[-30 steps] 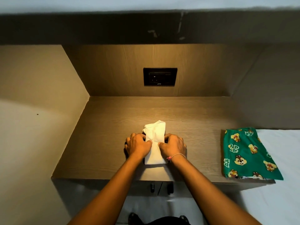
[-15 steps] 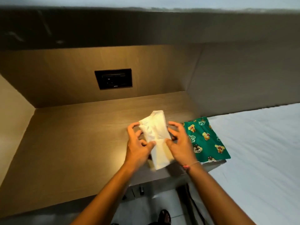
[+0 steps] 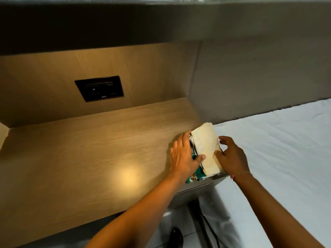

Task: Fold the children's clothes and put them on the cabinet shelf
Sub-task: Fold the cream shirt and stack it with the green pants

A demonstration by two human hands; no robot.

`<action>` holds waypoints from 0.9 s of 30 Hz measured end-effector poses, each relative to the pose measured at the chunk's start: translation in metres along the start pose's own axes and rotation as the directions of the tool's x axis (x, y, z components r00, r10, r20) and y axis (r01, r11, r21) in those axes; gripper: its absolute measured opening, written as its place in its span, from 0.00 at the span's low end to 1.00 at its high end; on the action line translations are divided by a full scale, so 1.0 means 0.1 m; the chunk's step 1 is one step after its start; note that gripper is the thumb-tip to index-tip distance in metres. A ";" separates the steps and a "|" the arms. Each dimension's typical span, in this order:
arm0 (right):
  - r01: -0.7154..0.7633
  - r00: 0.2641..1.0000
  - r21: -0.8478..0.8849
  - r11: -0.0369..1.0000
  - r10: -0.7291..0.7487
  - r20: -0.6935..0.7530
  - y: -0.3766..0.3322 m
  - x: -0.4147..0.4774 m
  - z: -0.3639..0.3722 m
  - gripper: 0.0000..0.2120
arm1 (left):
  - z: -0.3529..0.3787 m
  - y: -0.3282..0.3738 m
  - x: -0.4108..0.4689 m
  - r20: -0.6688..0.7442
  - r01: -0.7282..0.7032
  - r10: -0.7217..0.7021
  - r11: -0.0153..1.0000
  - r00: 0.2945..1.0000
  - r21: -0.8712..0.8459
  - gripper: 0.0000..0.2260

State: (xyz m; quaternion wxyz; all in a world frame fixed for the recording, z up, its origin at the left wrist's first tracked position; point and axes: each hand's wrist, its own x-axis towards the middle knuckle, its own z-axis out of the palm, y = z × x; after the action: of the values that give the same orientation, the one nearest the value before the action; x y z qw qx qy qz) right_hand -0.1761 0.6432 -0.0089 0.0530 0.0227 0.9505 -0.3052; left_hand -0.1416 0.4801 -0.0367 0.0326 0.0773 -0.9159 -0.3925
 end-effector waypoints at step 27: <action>0.265 0.926 0.096 0.959 -0.281 0.253 -0.30 -0.25 0.62 0.30 | -0.48 -0.76 -0.26 0.291 -0.187 0.054 0.871 0.955 0.454 0.42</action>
State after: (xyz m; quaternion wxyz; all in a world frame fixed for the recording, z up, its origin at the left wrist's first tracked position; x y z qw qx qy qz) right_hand -0.1486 0.5822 -0.0386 0.1356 -0.1492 0.9193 -0.3381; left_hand -0.1011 0.3988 -0.0583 -0.0875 -0.0290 -0.9830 -0.1589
